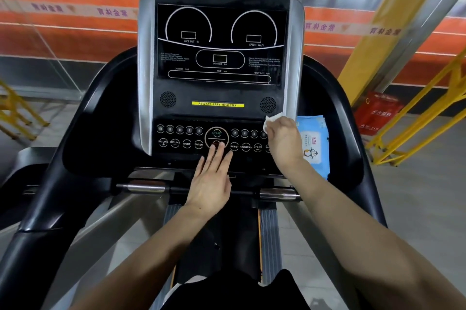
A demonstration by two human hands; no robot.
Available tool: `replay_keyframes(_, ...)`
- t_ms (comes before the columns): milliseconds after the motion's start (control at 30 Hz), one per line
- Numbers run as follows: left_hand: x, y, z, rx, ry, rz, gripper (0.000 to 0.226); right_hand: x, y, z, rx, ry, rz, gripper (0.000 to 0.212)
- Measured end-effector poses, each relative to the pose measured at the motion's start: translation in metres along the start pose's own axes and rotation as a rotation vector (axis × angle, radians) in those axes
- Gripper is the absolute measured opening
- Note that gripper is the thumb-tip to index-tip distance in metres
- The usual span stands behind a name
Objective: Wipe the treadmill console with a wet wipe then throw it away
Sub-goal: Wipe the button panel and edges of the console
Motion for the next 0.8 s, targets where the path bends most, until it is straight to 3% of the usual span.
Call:
replay_keyframes(133,0.000,0.001,0.005,0.000,-0.003,-0.009,0.069,0.047,-0.006,-0.006,-0.040,0.039,0.045,0.015)
replay_keyframes(333,0.004,0.007,0.023,-0.016,0.015,-0.040,0.070,0.045,-0.019,0.006,-0.096,0.030,-0.042,0.012)
replay_keyframes(433,0.004,0.014,0.039,-0.016,0.044,-0.066,0.071,0.032,-0.024,0.034,-0.108,0.019,-0.083,0.008)
replay_keyframes(800,0.002,0.043,0.106,-0.030,0.109,-0.104,0.072,0.007,-0.056,0.160,-0.102,0.188,0.078,0.017)
Point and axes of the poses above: each hand's wrist, its own x-axis away from the middle knuckle, its own y-axis out of the back of the hand, z = x × y, the point moved 3 cm from there along -x, towards the middle knuckle, and after that the axes turned 8 degrees about -z, right-handed, at the moved point
